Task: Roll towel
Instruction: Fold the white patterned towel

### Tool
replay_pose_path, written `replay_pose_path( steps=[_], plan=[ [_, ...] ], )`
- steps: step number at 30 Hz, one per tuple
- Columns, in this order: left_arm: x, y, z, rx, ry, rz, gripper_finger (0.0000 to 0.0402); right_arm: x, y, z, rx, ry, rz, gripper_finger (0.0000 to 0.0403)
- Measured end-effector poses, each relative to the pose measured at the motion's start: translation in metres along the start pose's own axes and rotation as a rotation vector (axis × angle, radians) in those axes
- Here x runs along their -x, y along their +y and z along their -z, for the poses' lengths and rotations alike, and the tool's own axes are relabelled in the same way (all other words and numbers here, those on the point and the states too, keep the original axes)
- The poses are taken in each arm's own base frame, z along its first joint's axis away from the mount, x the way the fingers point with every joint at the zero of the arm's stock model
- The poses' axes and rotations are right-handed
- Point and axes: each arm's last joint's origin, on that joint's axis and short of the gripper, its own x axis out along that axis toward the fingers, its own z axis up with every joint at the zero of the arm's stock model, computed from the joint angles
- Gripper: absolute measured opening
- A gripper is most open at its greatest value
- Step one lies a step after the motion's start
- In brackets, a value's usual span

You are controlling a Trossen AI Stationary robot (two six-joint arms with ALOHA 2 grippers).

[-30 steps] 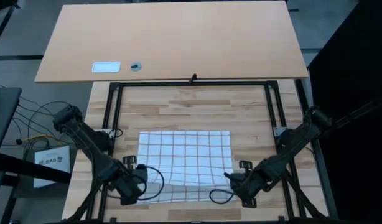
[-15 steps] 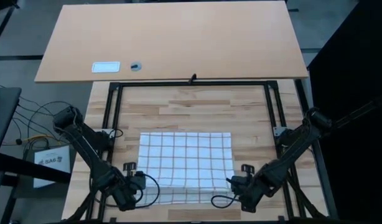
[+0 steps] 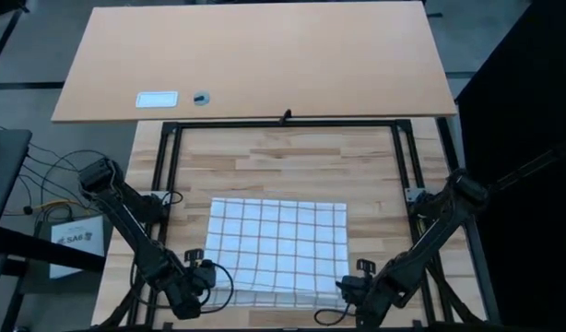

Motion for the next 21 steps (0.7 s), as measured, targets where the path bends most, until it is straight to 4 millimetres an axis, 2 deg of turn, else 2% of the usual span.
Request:
replay_pose_path(
  steps=[7,17,21],
  plan=[
    [-0.01,0.003,0.007,-0.033,0.0,0.014,0.0,-0.028,0.005,0.007,0.014,0.021,0.026,0.0],
    [-0.031,0.014,0.019,-0.036,-0.013,0.057,0.0,-0.032,0.009,0.013,0.043,0.03,0.029,0.0],
    [-0.033,0.014,0.02,-0.055,-0.011,0.074,0.0,-0.032,0.009,0.015,0.046,0.032,0.029,0.0]
  ],
)
